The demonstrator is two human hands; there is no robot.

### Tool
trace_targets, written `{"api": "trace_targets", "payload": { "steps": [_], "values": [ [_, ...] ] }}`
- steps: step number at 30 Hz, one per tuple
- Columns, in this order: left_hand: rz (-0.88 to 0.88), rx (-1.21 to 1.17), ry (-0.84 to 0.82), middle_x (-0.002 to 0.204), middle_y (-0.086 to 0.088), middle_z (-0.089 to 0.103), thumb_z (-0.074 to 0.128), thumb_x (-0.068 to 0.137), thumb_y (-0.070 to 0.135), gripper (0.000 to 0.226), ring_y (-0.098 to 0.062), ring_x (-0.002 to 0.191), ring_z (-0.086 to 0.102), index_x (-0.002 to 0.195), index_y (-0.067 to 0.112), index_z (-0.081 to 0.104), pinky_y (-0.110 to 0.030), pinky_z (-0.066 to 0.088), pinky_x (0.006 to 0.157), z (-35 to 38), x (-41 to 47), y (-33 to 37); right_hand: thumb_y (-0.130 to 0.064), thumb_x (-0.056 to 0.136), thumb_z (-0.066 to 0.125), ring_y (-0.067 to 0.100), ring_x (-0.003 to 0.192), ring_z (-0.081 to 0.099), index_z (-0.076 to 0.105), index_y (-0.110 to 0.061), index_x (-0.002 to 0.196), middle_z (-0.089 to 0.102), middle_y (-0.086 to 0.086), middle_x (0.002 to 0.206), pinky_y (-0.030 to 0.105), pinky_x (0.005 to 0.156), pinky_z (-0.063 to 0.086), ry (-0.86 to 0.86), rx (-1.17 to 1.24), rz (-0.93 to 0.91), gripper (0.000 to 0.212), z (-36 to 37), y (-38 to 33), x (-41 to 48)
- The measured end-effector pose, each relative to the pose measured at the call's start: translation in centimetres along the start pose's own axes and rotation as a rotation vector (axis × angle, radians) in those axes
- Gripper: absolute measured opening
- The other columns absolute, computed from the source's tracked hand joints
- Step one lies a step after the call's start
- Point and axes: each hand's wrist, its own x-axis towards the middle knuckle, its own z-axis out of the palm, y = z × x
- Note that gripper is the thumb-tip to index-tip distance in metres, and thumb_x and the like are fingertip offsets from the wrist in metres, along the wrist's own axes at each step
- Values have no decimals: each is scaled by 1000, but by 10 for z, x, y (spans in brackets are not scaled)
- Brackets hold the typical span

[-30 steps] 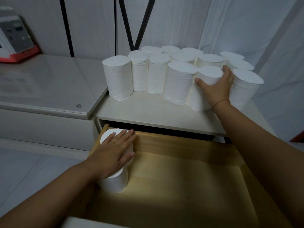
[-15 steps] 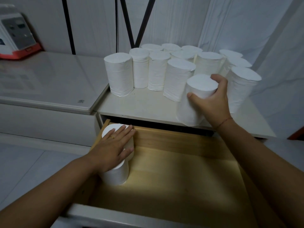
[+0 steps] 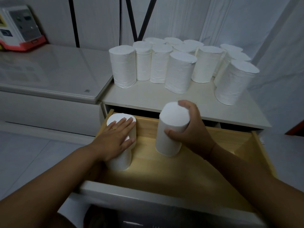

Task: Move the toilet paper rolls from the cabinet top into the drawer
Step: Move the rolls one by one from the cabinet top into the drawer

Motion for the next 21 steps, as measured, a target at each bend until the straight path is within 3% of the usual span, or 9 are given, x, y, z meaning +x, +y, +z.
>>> {"api": "trace_targets", "payload": {
  "steps": [5, 12, 16, 19, 21],
  "values": [
    [-3, 14, -4, 159, 7, -11, 26, 100, 47, 64, -9, 146, -12, 151, 26, -4, -32, -6, 119, 0, 0, 1, -28, 56, 86, 17, 113, 43, 38, -19, 130, 38, 1, 128, 27, 86, 46, -109, -140, -22, 89, 26, 32, -14],
    [1, 21, -18, 159, 8, -12, 24, 99, 48, 64, -8, 145, -14, 151, 26, -6, -31, -9, 118, 1, -1, -1, -34, 58, 86, 20, 115, 44, 34, -18, 135, 35, 3, 132, 33, 87, 50, -237, -167, -28, 94, 46, 56, -24],
    [6, 16, -8, 159, 8, -13, 23, 99, 49, 65, -8, 145, -15, 151, 26, -7, -30, -10, 118, 3, -1, -3, -38, 57, 87, 21, 120, 40, 22, -22, 143, 30, 3, 140, 41, 94, 49, -314, -174, 17, 108, 42, 54, -19],
    [9, 23, -5, 159, 8, -13, 23, 98, 50, 65, -8, 145, -15, 151, 26, -6, -30, -9, 117, 3, -1, -4, -46, 56, 86, 16, 131, 30, 4, -32, 148, 19, -5, 151, 37, 105, 36, -510, -161, 94, 124, 28, 52, -1],
    [14, 16, -3, 159, 8, -12, 23, 98, 51, 65, -8, 145, -14, 151, 27, -5, -29, -10, 117, 3, -1, -4, -44, 59, 85, 13, 136, 27, 3, -33, 148, 17, -8, 154, 34, 110, 31, -664, -182, 79, 122, 15, 50, 14]
  ]
}}
